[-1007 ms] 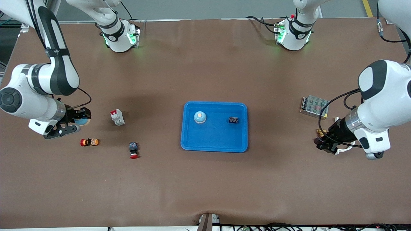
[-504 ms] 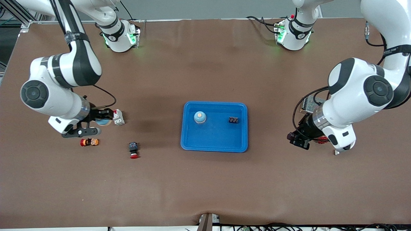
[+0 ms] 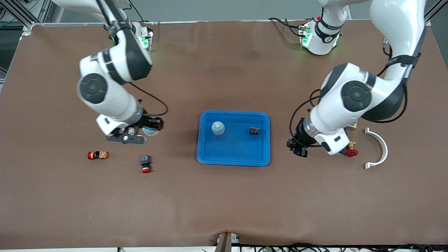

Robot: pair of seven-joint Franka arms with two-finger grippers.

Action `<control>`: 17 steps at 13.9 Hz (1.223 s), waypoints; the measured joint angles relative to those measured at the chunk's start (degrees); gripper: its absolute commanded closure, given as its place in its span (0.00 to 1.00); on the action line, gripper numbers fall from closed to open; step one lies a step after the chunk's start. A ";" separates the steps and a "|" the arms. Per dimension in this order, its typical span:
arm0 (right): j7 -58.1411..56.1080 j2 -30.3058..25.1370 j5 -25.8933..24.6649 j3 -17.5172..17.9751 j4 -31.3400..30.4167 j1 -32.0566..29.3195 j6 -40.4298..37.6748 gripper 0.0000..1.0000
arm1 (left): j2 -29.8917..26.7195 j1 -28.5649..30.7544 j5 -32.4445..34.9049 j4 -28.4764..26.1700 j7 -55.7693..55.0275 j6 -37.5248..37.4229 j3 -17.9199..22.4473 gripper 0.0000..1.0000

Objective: Place electrolytic capacitor and blue bell in tray
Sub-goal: 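Lift the bell and capacitor and carry both toward the blue tray, then lower the bell and capacitor into the tray and open both grippers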

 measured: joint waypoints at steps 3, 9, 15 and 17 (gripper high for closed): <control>7.64 4.10 0.00 -0.05 1.04 4.41 5.83 0.44 | 1.99 -2.47 1.48 0.00 -6.41 1.50 0.04 1.00; 20.35 14.56 -0.04 -0.15 6.87 11.28 14.30 0.45 | 7.32 -6.64 7.97 0.02 -18.05 6.18 0.10 1.00; 24.08 21.02 -0.05 -0.25 10.01 12.93 20.73 0.45 | 10.16 -10.52 14.45 0.00 -23.66 7.81 0.17 1.00; 24.17 22.39 -0.05 -0.25 10.21 13.12 22.30 0.45 | 11.91 -11.93 17.58 -0.03 -25.93 8.63 0.25 1.00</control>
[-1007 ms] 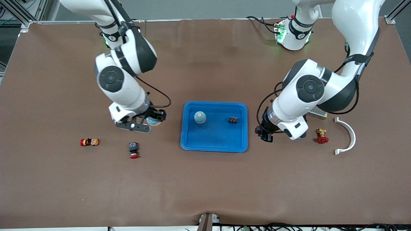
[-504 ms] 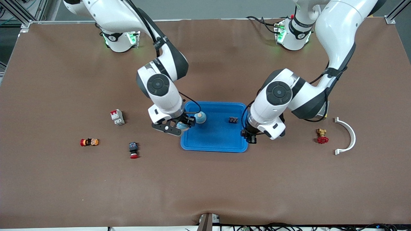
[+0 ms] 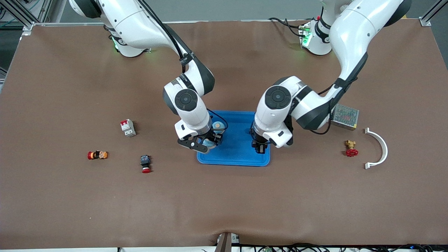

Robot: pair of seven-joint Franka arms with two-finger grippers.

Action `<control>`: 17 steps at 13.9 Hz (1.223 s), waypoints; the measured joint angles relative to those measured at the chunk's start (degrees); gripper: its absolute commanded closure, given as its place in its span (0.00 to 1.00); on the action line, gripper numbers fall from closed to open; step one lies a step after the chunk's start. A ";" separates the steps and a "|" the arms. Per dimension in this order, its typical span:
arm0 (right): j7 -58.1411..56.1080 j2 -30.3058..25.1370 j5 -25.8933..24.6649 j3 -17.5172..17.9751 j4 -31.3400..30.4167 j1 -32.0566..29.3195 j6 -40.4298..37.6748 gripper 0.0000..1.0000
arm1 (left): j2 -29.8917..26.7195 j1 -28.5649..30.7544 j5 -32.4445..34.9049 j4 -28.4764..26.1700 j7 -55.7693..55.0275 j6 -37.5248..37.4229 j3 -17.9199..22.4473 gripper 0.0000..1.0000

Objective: Place electrolytic capacitor and blue bell in tray
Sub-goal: 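Lower the bell and capacitor into the tray and open both grippers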

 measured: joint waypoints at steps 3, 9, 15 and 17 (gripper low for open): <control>0.12 1.82 0.00 -0.01 0.13 0.25 2.51 0.45 | 2.39 -1.57 2.74 -0.04 -1.98 0.70 0.55 1.00; 0.83 4.62 0.00 -0.14 1.45 0.98 4.27 0.45 | 4.84 -6.57 4.10 -0.03 -3.54 5.04 6.60 1.00; 1.08 7.35 -0.23 -0.37 1.99 1.43 7.43 0.45 | 6.35 -7.53 4.84 -0.05 -3.74 5.15 7.34 1.00; 1.11 7.65 -0.33 -0.38 2.22 1.46 7.56 0.29 | 6.96 -7.53 5.91 -0.10 -3.77 5.15 7.38 1.00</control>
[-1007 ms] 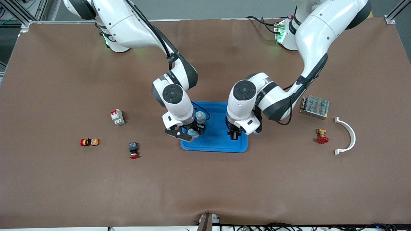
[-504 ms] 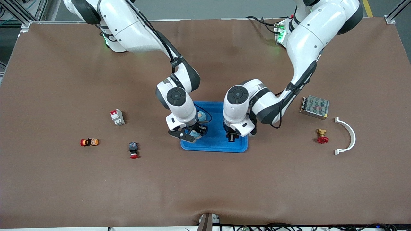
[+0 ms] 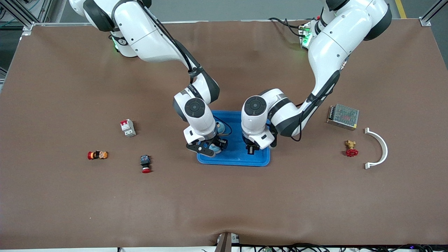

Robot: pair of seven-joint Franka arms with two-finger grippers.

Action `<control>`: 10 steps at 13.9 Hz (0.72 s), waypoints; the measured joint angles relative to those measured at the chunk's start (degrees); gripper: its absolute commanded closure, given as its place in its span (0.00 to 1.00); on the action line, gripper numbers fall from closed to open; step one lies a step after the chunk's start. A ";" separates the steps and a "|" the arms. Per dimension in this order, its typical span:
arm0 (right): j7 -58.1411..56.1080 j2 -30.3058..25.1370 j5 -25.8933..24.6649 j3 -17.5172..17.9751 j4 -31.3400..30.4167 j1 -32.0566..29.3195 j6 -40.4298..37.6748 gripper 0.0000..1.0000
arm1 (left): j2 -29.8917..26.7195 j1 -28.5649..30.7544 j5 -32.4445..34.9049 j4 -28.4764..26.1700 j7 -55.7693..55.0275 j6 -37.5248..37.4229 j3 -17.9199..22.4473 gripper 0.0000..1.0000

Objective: Place electrolytic capacitor and blue bell in tray
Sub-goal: 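Lower the bell and capacitor into the tray and open both grippers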

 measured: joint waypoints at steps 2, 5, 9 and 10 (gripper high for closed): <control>0.03 0.11 -0.07 -0.01 0.10 0.01 0.00 0.00 | 0.61 0.00 0.34 -0.04 0.00 0.00 0.01 1.00; 0.10 0.11 -0.28 -0.03 0.26 0.02 0.02 0.00 | 1.16 -0.01 0.52 -0.23 0.00 0.01 0.02 1.00; 0.10 0.05 -0.76 -0.06 1.09 0.07 0.06 0.00 | 1.37 -0.16 0.83 -0.47 0.00 0.01 0.03 1.00; 0.07 -0.07 -0.91 -0.15 1.41 0.06 0.04 0.00 | 1.52 -0.30 0.97 -0.53 -0.03 0.01 0.04 1.00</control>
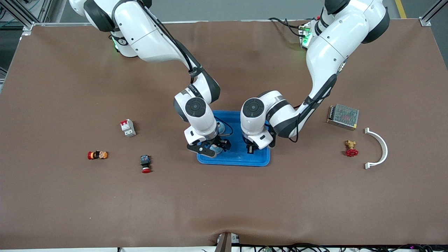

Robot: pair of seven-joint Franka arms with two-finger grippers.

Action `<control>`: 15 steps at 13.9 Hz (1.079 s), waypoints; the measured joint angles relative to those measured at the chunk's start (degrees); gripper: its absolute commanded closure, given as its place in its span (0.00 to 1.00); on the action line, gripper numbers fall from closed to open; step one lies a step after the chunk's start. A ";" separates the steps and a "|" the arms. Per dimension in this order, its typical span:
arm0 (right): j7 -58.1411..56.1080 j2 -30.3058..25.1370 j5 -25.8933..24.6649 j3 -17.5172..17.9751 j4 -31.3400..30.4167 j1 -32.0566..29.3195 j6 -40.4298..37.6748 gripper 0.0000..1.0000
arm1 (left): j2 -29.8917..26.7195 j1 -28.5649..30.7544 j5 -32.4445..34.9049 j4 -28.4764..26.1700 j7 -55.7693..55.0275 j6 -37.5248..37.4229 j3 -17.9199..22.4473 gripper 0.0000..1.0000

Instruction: Place electrolytic capacitor and blue bell in tray

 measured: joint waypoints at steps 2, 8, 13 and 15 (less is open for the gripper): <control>-0.05 -0.81 -0.67 -0.18 0.69 0.00 -1.81 0.00 | 0.40 -0.19 0.96 -0.05 -0.75 0.03 0.01 1.00; -3.08 -14.59 -0.98 -0.21 1.59 0.04 -24.85 0.00 | 0.75 -0.23 1.77 -0.13 -1.07 0.20 0.06 1.00; -9.57 -31.49 -0.81 -0.49 -3.00 -2.07 -40.55 0.00 | 0.75 -0.22 2.05 -0.14 -1.07 0.25 0.11 0.00; -13.61 -36.34 -0.70 -0.63 -4.00 -4.20 -45.53 0.00 | 0.75 -0.12 2.10 -0.11 -1.07 0.26 0.31 0.00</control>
